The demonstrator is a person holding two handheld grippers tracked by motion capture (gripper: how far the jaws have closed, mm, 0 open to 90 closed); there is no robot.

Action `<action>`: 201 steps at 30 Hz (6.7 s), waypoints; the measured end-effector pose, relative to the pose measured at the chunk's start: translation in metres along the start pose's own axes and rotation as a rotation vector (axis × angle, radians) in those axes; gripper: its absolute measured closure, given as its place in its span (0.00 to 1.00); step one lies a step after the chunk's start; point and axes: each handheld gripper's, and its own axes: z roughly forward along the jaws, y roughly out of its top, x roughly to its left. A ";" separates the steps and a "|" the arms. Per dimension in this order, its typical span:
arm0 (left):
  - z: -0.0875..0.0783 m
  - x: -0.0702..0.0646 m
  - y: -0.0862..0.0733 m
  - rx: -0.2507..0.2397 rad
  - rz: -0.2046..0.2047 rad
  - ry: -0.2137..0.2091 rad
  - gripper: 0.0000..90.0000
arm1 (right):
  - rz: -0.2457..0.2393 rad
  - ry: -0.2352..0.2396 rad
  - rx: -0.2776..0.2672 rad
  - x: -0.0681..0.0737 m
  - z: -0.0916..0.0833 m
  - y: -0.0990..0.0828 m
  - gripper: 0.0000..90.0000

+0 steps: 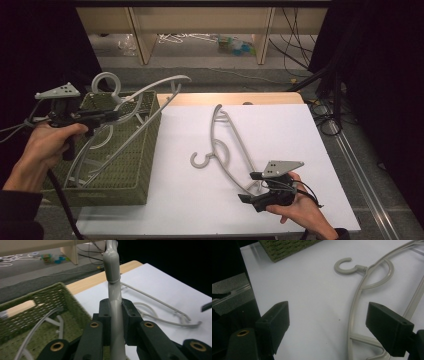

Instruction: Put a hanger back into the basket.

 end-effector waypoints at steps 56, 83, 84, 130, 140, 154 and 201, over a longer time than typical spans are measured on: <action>-0.001 0.091 -0.069 0.129 -0.081 0.162 0.88 | -0.014 0.018 0.019 0.000 0.003 -0.001 0.22; 0.035 0.103 -0.106 0.234 -0.145 0.170 0.87 | -0.011 0.015 0.015 -0.001 0.002 -0.001 0.22; 0.034 0.106 -0.108 0.240 -0.150 0.189 0.86 | -0.005 0.019 0.018 0.000 0.002 -0.001 0.22; 0.004 -0.074 -0.098 -0.042 0.106 0.187 0.33 | -0.008 -0.011 0.010 -0.005 0.005 -0.005 0.22; 0.014 -0.106 -0.109 -0.103 0.046 0.047 0.33 | -0.010 -0.013 0.010 -0.005 0.005 -0.005 0.22; 0.059 -0.155 -0.146 -0.081 0.089 -0.111 0.19 | -0.003 0.000 0.007 -0.004 0.007 -0.005 0.19; 0.074 -0.157 -0.167 -0.082 0.099 -0.132 0.18 | 0.029 -0.146 0.249 -0.040 0.102 0.024 0.47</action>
